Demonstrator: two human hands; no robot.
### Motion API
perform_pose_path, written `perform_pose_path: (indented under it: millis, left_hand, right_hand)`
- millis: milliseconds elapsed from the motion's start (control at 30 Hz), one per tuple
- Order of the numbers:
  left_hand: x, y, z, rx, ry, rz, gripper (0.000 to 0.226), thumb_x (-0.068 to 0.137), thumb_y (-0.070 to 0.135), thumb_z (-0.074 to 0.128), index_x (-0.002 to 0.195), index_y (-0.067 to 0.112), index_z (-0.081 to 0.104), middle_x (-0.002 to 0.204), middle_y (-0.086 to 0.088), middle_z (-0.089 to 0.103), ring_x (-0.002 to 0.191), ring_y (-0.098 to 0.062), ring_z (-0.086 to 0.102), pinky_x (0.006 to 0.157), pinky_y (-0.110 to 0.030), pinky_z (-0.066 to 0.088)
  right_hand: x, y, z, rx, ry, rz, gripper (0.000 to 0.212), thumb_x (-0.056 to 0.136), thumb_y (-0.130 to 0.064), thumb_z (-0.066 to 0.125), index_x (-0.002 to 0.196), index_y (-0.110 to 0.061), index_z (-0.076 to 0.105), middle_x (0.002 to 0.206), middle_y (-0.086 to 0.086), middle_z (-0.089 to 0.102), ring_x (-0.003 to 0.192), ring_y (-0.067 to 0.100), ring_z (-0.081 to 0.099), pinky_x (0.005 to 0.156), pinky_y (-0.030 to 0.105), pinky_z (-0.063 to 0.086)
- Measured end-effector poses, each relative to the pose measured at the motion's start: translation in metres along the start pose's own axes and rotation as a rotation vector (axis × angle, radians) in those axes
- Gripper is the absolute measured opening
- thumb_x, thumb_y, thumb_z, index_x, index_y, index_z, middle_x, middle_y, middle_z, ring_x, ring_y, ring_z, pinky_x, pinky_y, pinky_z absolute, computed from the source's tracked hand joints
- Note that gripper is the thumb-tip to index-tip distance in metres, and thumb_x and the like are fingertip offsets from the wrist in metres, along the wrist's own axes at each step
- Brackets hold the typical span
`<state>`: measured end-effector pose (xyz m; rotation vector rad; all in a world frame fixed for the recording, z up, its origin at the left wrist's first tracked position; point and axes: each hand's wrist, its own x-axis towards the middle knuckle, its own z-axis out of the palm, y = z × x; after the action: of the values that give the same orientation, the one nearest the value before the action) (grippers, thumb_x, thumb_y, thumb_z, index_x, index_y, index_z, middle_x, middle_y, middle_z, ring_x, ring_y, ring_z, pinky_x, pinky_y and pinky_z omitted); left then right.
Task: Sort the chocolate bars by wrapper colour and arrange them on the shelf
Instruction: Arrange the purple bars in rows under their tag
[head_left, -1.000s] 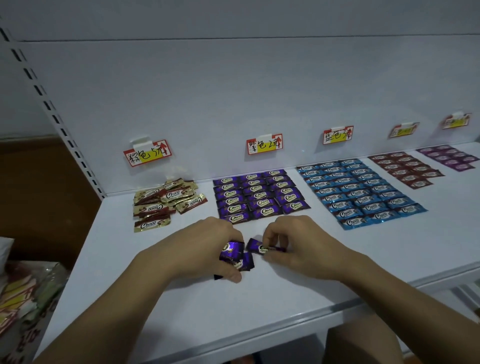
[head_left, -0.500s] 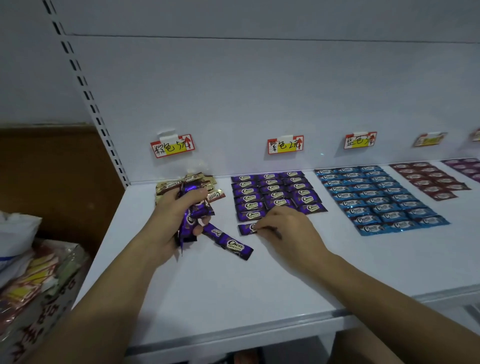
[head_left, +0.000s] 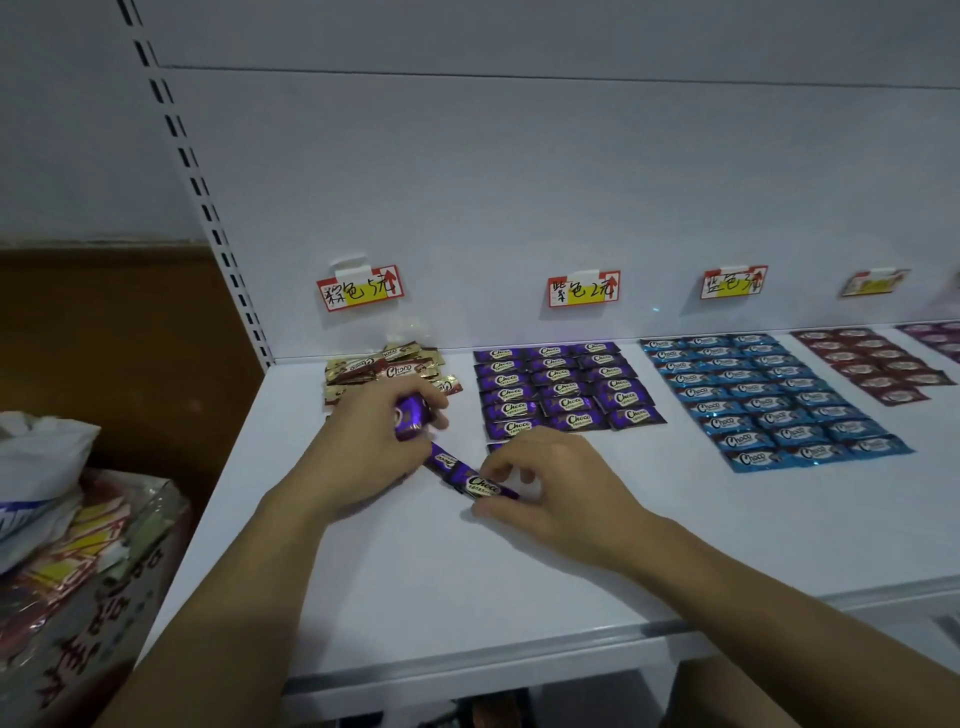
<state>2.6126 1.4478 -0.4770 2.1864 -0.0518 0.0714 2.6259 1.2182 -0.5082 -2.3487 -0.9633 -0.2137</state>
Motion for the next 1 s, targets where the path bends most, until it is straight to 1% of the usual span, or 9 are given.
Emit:
perform_pose_path:
  millis: [67,133,267,400,500,600,667,833,1000]
  left_hand:
    - [0.002,-0.006,0.000,0.248,-0.053,0.095,0.042,0.085,0.005,0.071,0.109,0.038,0.068,0.100,0.023,0.071,0.098,0.003,0.065,0.085,-0.032,0.060]
    - [0.004,-0.010,-0.002,0.344,-0.098,0.142,0.041,0.083,0.010,0.074,0.111,0.040,0.069,0.104,0.028,0.069,0.104,0.005,0.062,0.088,-0.033,0.058]
    - [0.007,-0.013,-0.004,0.412,-0.167,0.166,0.036,0.081,0.026,0.082,0.110,0.043,0.069,0.105,0.028,0.068,0.104,0.003,0.060,0.086,-0.033,0.058]
    - [0.007,-0.011,-0.006,0.432,-0.228,0.112,0.042,0.076,0.039,0.086,0.114,0.043,0.068,0.108,0.026,0.066,0.101,0.003,0.060,0.086,-0.028,0.057]
    - [0.007,-0.008,-0.008,0.491,-0.305,0.059,0.043,0.076,0.044,0.084,0.116,0.039,0.068,0.107,0.021,0.067,0.097,0.000,0.061,0.086,-0.028,0.057]
    - [0.008,-0.004,-0.004,0.566,-0.329,0.041,0.039,0.079,0.041,0.081,0.115,0.036,0.066,0.108,0.015,0.065,0.097,-0.005,0.059,0.085,-0.030,0.057]
    - [0.008,-0.001,0.001,0.627,-0.305,0.062,0.038,0.077,0.035,0.080,0.111,0.034,0.063,0.105,0.012,0.059,0.096,-0.010,0.055,0.083,-0.032,0.056]
    - [0.004,0.000,0.010,0.663,-0.206,0.129,0.027,0.075,0.036,0.077,0.093,0.034,0.058,0.088,0.013,0.060,0.084,-0.009,0.056,0.069,-0.033,0.055]
    - [0.002,-0.001,0.009,0.581,-0.243,0.166,0.025,0.080,0.039,0.079,0.101,0.039,0.064,0.099,0.019,0.063,0.095,-0.005,0.058,0.079,-0.024,0.054]
  right_hand:
    - [0.000,0.000,0.005,0.001,-0.001,0.022,0.028,0.076,-0.052,0.079,0.091,-0.028,0.073,0.082,-0.012,0.064,0.073,0.006,0.050,0.070,0.032,0.049]
    - [0.000,0.002,0.005,0.045,0.005,0.048,0.023,0.075,-0.044,0.083,0.088,-0.028,0.073,0.082,-0.011,0.065,0.072,0.009,0.053,0.069,0.033,0.049]
    - [-0.002,0.000,0.001,0.046,0.002,0.012,0.013,0.080,-0.036,0.080,0.087,-0.027,0.074,0.078,-0.010,0.066,0.072,0.012,0.056,0.068,0.032,0.048]
    - [-0.007,0.007,-0.006,-0.140,-0.033,-0.175,0.011,0.091,-0.024,0.068,0.099,-0.021,0.074,0.086,-0.006,0.072,0.078,0.012,0.060,0.072,0.032,0.052]
    - [-0.017,0.026,-0.020,-0.198,0.112,-0.231,0.018,0.089,-0.013,0.068,0.106,-0.014,0.074,0.094,-0.001,0.074,0.085,0.013,0.061,0.079,0.022,0.047]
    - [-0.026,0.050,-0.045,-0.223,0.315,-0.145,0.019,0.092,-0.014,0.067,0.109,-0.010,0.075,0.096,0.002,0.074,0.083,0.010,0.059,0.078,0.022,0.048]
    - [-0.030,0.063,-0.055,-0.286,0.356,-0.109,0.019,0.096,-0.019,0.063,0.109,-0.011,0.075,0.094,0.002,0.073,0.081,0.013,0.060,0.073,0.028,0.051]
    - [-0.042,0.082,-0.043,-0.372,0.298,-0.066,0.016,0.090,-0.018,0.068,0.104,-0.016,0.075,0.094,0.000,0.072,0.085,0.023,0.066,0.067,0.035,0.056]
    - [-0.043,0.085,-0.042,-0.334,0.254,-0.024,0.012,0.090,-0.023,0.073,0.101,-0.022,0.076,0.095,-0.007,0.070,0.088,0.019,0.066,0.065,0.032,0.054]
